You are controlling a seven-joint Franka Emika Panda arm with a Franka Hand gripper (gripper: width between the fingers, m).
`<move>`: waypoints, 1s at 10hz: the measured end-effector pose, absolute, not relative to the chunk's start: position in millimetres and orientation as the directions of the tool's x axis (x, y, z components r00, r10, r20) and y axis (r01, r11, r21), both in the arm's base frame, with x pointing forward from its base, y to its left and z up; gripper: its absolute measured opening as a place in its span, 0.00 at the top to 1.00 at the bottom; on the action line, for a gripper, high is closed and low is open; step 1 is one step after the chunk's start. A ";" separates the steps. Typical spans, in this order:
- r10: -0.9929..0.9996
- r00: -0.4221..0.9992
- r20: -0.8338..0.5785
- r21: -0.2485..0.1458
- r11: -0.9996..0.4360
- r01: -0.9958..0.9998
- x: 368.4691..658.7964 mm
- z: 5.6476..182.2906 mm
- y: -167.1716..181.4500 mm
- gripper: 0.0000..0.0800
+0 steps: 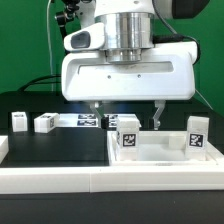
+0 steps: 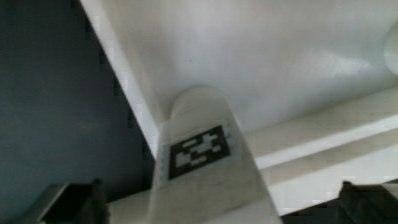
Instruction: Assemble square table
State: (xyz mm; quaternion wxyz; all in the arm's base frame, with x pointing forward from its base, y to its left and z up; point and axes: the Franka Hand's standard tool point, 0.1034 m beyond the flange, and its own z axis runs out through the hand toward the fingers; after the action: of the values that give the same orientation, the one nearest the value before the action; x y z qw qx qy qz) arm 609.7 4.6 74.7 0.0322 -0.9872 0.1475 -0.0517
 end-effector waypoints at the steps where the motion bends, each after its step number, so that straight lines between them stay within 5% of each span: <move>1: -0.255 0.962 0.096 -0.074 -0.966 -0.249 609.6 74.7 4.0 0.19; 5: -0.025 0.994 0.105 -0.030 -0.999 -0.022 609.4 74.7 -1.3 0.19; 6: -0.041 0.994 0.105 -0.032 -0.999 -0.038 609.4 74.6 -1.4 0.36; 7: -0.053 0.993 0.104 -0.033 -0.998 -0.050 609.4 74.6 -1.4 0.36; 9: -0.074 0.992 0.104 -0.035 -0.997 -0.071 609.4 74.6 -1.5 0.64; 10: -0.127 0.987 0.102 -0.041 -0.992 -0.123 609.4 74.6 -1.5 0.64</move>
Offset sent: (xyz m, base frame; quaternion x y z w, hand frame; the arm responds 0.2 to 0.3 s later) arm 0.0015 0.0007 0.0013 -0.0027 -0.0058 -0.1249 0.9921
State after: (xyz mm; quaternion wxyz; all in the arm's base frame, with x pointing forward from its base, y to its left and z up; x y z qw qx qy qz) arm 609.4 -1.5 74.6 0.0172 -0.9965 0.0626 -0.0521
